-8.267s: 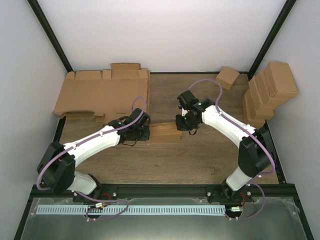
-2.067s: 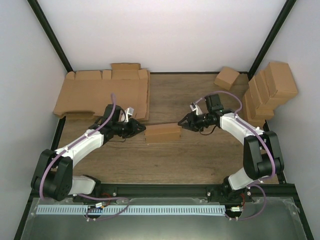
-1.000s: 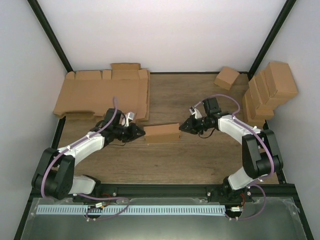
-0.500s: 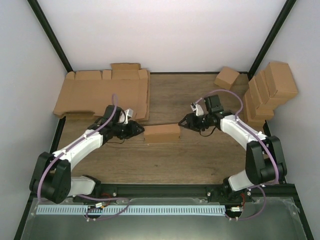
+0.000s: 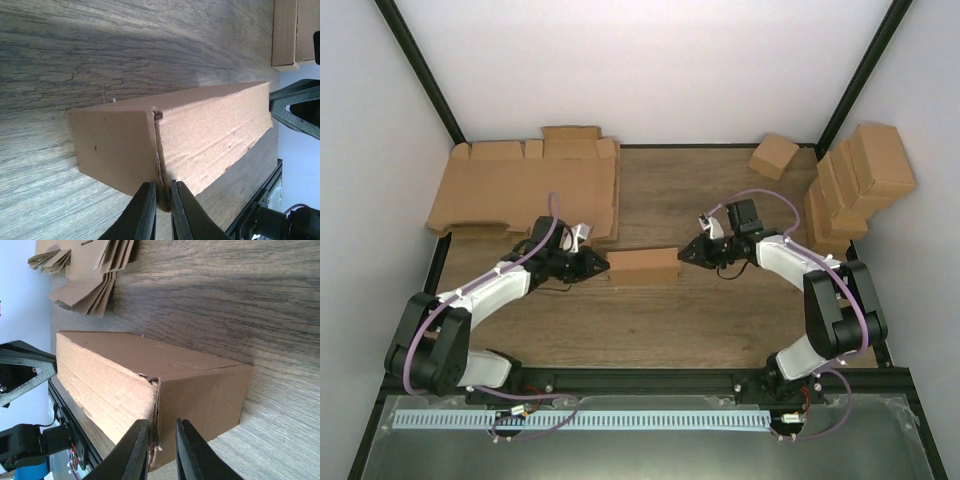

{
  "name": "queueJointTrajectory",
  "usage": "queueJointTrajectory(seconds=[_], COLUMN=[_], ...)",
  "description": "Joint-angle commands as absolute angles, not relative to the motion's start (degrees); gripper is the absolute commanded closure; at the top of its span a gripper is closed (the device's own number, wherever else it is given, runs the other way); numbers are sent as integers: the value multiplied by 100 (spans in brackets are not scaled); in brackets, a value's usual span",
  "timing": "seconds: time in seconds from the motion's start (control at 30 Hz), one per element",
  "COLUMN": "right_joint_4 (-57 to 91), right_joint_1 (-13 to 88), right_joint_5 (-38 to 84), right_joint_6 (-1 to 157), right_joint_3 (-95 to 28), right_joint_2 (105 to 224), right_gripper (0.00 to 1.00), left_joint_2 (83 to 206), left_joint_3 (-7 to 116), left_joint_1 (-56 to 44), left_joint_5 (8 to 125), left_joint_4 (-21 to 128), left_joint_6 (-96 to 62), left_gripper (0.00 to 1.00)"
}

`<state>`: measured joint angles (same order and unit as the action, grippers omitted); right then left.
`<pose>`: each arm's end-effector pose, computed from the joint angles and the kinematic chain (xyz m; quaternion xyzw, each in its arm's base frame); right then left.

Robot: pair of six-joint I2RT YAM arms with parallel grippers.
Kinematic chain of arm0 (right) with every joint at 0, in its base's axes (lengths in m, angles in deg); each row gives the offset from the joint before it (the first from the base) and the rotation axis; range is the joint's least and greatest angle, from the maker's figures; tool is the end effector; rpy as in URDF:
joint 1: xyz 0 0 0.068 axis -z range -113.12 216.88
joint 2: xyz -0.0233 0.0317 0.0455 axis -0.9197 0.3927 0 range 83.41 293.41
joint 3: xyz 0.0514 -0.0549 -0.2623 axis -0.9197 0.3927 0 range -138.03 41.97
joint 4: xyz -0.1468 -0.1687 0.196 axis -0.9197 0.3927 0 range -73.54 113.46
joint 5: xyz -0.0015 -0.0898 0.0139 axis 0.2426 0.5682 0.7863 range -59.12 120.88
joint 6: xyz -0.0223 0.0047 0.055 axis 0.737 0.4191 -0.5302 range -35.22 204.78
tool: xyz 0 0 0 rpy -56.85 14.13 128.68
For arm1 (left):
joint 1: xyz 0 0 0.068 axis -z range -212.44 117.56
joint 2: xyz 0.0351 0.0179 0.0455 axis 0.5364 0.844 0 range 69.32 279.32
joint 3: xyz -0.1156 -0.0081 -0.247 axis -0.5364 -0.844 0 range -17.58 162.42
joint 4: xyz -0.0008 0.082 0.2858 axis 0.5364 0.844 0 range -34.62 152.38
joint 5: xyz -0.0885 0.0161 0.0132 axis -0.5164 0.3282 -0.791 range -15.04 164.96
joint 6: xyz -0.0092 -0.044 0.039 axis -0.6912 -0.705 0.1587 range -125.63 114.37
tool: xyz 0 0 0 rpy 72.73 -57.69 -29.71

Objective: Fold the paper box

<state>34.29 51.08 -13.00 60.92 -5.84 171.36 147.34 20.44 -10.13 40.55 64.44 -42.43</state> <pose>0.3012 0.1165 0.1514 -0.0402 0.8966 0.4246 0.1190 0.2614 -0.1338 0.1528 -0.0102 0.9008 -0.4059 0.1539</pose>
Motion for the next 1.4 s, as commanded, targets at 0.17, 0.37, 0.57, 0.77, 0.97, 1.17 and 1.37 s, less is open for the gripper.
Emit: queueJointTrajectory(seconds=[0.17,0.37,0.57,0.77,0.97,1.17,1.37], right_joint_4=[3637,3193,3544,3558,3376,3545,3795], right_joint_1=[5047,5045,4857,4672,4530,4365,4354], right_joint_5=[-978,-941,-694,-530,-477,-403,-556], right_joint_6=[6194,6326,6441,6382,6118,5790,5359], right_joint_3=[-808,-610,-955,-632,9,716,1369], right_joint_2=[16727,16135,16589,16727,16471,15703,14369], right_gripper=[76,54,56,60,62,64,58], left_joint_2=[14359,13766,14212,14385,14532,14179,12874], left_joint_3=[2322,2336,2142,2008,1766,1440,704], left_joint_1=[-1009,-1004,-970,-853,-519,-108,131], left_joint_5=[4497,4816,4234,4141,4154,4322,4514], left_joint_4=[7054,7061,6560,6531,6550,6638,6905], left_joint_6=[-4081,-3999,-4192,-4210,-4351,-4744,-5398], left_gripper=[79,33,48,54,60,63,42])
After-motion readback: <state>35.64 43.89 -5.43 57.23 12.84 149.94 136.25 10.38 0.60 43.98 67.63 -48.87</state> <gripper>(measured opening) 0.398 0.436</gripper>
